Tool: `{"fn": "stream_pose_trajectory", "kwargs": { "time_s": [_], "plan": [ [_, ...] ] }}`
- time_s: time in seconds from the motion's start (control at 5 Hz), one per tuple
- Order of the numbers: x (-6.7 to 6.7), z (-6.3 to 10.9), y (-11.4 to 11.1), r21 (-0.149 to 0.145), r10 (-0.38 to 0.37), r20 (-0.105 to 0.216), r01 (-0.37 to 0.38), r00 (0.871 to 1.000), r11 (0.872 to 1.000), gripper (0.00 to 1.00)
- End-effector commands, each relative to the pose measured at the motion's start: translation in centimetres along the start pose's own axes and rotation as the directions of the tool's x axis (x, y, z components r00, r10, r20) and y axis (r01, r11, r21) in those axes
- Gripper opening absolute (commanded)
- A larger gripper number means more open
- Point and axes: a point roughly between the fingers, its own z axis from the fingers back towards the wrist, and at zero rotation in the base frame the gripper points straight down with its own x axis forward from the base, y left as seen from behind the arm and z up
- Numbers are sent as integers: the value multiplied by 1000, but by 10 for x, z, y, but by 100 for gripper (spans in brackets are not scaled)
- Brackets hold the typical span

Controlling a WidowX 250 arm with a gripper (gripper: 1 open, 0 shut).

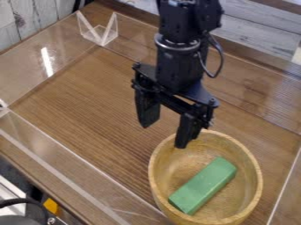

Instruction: Remove the green block from inside the brown bowl and put it on the table

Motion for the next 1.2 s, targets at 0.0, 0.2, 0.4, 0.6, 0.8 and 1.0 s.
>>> {"fn": "stream_pose_trajectory", "kwargs": {
  "time_s": [0.0, 0.2, 0.4, 0.6, 0.8, 1.0],
  "plan": [
    [0, 14, -16, 16, -107, 59, 106, 993, 994, 100],
    [-4, 16, -39, 40, -222, 69, 220, 973, 975, 100],
    [-5, 17, -58, 45, -209, 87, 205, 974, 978, 100],
    [-5, 18, -68, 50, -182, 110, 178, 977, 983, 100],
    [-4, 7, -68, 56, -181, 131, 176, 975, 983, 100],
    [-2, -5, -67, 52, -185, 148, 179, 972, 982, 100]
  ]
}}
